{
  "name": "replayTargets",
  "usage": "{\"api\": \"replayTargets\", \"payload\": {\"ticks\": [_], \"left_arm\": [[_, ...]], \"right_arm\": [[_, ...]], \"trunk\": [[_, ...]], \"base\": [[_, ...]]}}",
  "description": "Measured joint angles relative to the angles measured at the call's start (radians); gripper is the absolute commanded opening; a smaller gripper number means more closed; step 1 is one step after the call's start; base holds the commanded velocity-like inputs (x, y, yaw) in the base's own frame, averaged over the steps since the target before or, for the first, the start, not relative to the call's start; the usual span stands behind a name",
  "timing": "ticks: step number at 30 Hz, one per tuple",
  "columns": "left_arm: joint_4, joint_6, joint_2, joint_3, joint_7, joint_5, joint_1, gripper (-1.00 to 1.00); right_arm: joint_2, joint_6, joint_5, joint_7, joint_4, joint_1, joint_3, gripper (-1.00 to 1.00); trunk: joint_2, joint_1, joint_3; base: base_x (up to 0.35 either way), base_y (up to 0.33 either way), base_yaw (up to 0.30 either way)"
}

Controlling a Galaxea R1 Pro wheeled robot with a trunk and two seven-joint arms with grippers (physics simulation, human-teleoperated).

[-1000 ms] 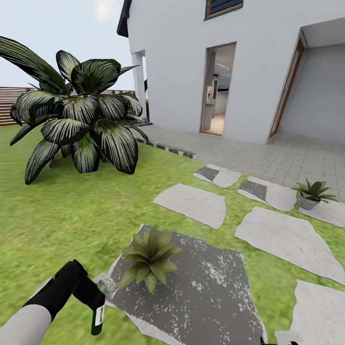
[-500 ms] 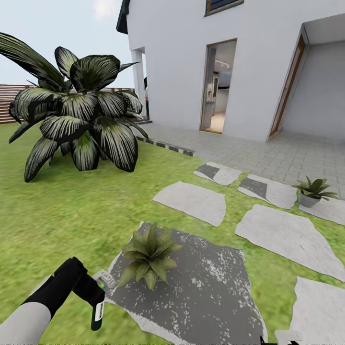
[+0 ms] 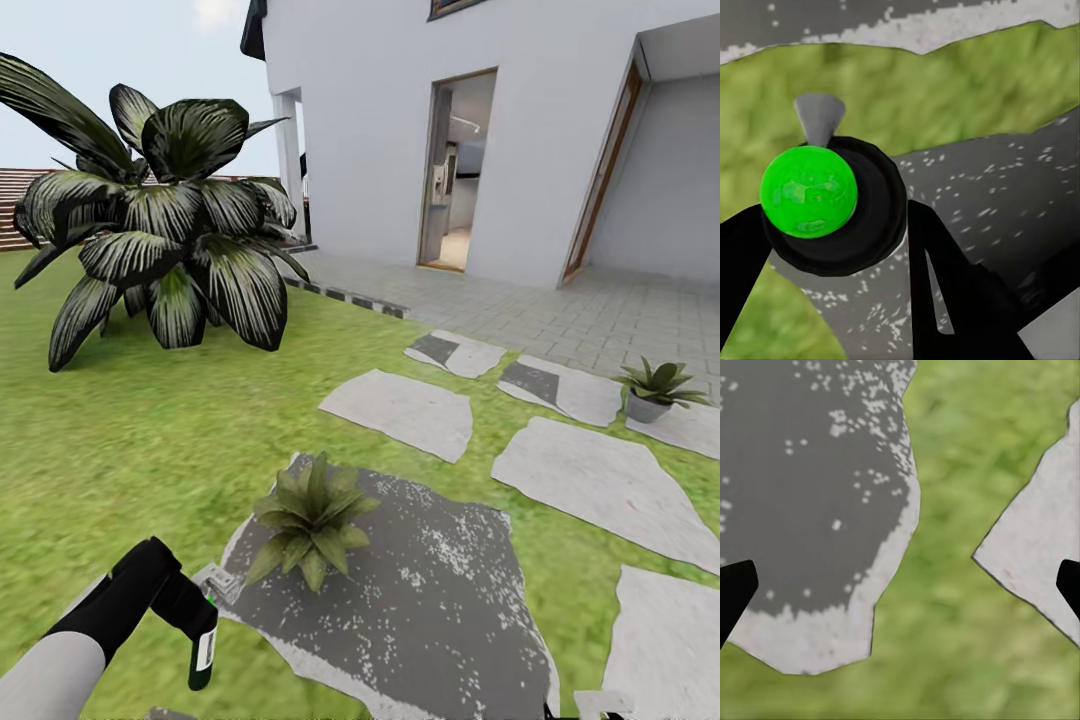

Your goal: Pick up the pesticide atomizer in the garden and spray insectifuge to fully cover both potted plants in the garden.

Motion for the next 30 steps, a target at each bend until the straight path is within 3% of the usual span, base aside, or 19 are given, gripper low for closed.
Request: {"api": "replayTargets", "payload": {"ticks": [6, 16, 23, 27, 28, 30], "left_arm": [[0.0, -0.001, 0.003, 0.006, 0.001, 0.001, 0.002, -1.0], [0.0, -0.001, -0.005, 0.011, 0.004, -0.001, 0.007, -1.0], [0.01, -0.001, -0.011, 0.005, 0.058, 0.007, 0.01, -1.0], [0.013, -0.006, -0.041, 0.004, 0.06, 0.013, 0.011, -1.0], [0.013, -0.007, -0.067, 0.004, 0.06, 0.016, 0.011, -1.0], [0.013, -0.011, -0.094, 0.003, 0.06, 0.01, 0.012, -1.0]], "right_arm": [[0.0, 0.0, 0.0, 0.0, 0.0, 0.0, 0.0, 1.0], [0.0, 0.001, 0.0, 0.0, 0.001, 0.0, 0.0, 1.0], [0.0, 0.0, 0.001, 0.0, 0.001, 0.0, 0.0, 1.0], [0.0, 0.0, 0.002, 0.0, 0.001, 0.0, 0.0, 1.0], [0.0, 0.0, 0.002, 0.0, 0.001, 0.0, 0.0, 1.0], [0.0, 0.0, 0.002, 0.0, 0.001, 0.0, 0.0, 1.0]], "trunk": [[0.0, 0.0, 0.0], [0.0, 0.0, 0.0], [0.0, 0.0, 0.0], [0.0, 0.0, 0.0], [0.0, 0.0, 0.0], [0.0, 0.0, 0.0]], "base": [[0.007, 0.015, 0.0], [0.134, 0.276, 0.0], [0.115, 0.187, 0.0], [0.011, 0.015, 0.0], [0.002, 0.003, 0.0], [0.001, 0.001, 0.0]]}}
